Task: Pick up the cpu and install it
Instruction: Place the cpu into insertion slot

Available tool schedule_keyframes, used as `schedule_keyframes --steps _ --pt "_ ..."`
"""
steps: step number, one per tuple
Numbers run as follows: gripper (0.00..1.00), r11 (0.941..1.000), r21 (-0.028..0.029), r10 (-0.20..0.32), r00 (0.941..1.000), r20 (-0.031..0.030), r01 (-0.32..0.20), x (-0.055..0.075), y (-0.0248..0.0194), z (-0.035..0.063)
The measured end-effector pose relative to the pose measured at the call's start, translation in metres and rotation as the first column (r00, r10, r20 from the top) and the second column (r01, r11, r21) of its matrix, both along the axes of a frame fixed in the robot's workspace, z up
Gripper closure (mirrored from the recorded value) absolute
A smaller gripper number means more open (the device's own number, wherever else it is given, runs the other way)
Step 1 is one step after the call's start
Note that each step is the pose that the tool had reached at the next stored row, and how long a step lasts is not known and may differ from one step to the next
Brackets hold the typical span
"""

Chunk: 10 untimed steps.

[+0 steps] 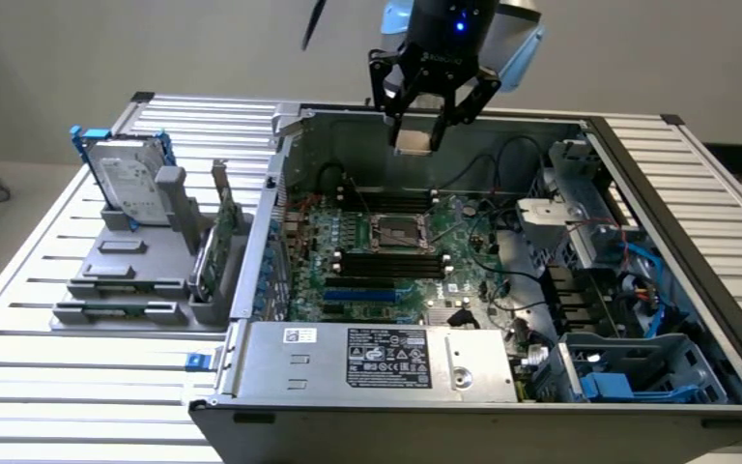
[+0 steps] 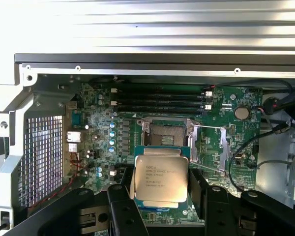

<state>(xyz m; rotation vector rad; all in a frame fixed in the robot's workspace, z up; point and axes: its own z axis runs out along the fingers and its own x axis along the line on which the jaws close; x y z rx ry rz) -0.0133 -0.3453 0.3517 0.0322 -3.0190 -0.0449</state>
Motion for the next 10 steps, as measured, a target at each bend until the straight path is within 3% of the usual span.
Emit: schedule_keyframes --steps 10 --pt "0.46 1.0000 0.0000 -0.003 1.0000 -0.0003 0.003 0.0000 0.0000 0.0000"
